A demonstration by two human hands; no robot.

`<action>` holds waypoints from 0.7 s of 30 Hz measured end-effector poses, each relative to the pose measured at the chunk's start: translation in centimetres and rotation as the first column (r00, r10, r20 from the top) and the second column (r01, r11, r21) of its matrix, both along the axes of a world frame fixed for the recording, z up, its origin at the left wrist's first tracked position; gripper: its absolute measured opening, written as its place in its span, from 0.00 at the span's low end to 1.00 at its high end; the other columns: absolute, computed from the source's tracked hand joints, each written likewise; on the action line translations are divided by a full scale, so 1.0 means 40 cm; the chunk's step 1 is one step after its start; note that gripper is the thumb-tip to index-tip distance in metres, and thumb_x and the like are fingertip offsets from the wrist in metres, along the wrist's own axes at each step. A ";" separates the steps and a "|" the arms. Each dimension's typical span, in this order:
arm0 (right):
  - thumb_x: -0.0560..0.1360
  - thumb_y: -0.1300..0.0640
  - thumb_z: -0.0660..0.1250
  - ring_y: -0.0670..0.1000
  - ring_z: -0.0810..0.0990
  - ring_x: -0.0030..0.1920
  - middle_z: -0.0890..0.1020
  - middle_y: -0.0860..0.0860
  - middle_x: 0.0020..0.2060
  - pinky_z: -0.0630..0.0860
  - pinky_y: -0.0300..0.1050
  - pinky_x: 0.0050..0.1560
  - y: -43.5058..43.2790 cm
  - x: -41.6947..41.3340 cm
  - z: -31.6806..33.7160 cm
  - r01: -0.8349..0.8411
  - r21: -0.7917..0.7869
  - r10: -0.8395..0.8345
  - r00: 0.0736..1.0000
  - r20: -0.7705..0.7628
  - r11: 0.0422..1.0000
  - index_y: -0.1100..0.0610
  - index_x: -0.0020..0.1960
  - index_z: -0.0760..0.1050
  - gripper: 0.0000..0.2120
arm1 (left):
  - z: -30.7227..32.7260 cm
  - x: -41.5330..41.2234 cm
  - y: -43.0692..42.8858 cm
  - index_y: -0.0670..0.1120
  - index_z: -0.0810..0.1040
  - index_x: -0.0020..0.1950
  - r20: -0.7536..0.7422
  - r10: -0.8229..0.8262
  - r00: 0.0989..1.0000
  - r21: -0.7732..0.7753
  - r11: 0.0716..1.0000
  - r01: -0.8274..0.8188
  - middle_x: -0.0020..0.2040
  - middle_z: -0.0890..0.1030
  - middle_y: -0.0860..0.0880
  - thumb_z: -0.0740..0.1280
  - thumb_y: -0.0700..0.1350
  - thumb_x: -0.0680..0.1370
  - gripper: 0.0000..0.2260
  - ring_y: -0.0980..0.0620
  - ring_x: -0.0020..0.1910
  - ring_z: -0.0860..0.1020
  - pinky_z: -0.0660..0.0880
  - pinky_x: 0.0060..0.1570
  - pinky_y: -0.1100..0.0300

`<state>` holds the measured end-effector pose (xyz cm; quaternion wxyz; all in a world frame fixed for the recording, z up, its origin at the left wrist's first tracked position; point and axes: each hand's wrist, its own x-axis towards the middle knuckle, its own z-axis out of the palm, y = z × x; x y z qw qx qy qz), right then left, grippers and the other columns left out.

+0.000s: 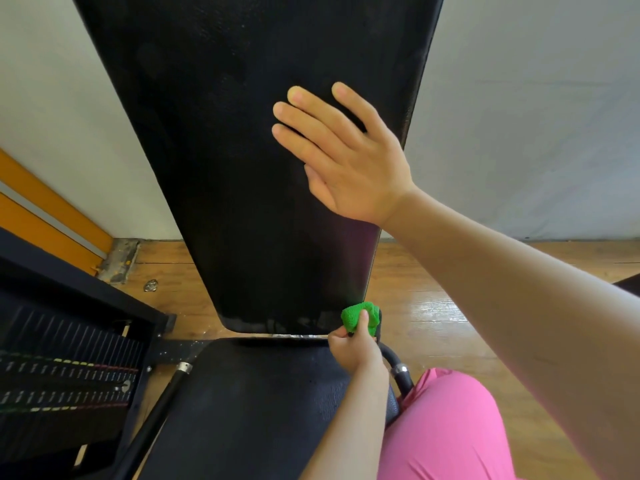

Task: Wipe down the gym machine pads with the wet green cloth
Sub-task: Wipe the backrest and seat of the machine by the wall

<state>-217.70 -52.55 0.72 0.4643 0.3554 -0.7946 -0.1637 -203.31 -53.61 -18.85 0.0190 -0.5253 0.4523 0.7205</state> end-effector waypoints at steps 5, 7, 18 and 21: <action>0.81 0.56 0.54 0.53 0.66 0.73 0.69 0.52 0.73 0.55 0.52 0.74 0.016 0.018 0.017 0.053 0.091 -0.061 0.993 0.097 0.994 0.56 0.75 0.64 0.22 | 0.052 -0.006 -0.020 0.39 0.74 0.45 -0.037 -0.048 0.998 -0.022 0.999 0.047 0.38 0.79 0.46 0.76 0.41 0.71 0.13 0.55 0.29 0.77 0.74 0.28 0.63; 0.81 0.58 0.55 0.54 0.62 0.75 0.66 0.53 0.75 0.53 0.53 0.75 0.022 0.033 0.039 0.022 0.120 -0.045 0.981 0.190 0.993 0.56 0.75 0.63 0.23 | 0.075 -0.012 -0.025 0.39 0.74 0.45 -0.051 -0.050 0.997 -0.012 0.999 0.049 0.38 0.79 0.47 0.76 0.41 0.71 0.12 0.55 0.30 0.77 0.73 0.27 0.64; 0.74 0.65 0.53 0.57 0.65 0.73 0.73 0.57 0.68 0.65 0.55 0.70 0.223 0.278 -0.049 0.206 -0.293 0.006 0.808 0.589 0.934 0.57 0.65 0.68 0.20 | 0.233 -0.063 -0.015 0.37 0.75 0.45 -0.159 0.006 0.987 0.218 0.975 0.029 0.44 0.77 0.45 0.75 0.36 0.71 0.09 0.52 0.41 0.77 0.80 0.40 0.57; 0.74 0.64 0.54 0.56 0.68 0.71 0.75 0.56 0.65 0.69 0.54 0.66 0.245 0.329 -0.115 0.321 -0.413 0.040 0.747 0.663 0.852 0.58 0.63 0.72 0.19 | 0.285 -0.078 -0.014 0.38 0.76 0.41 -0.264 0.002 0.964 0.229 0.972 0.061 0.43 0.78 0.45 0.73 0.37 0.73 0.07 0.53 0.42 0.78 0.79 0.39 0.59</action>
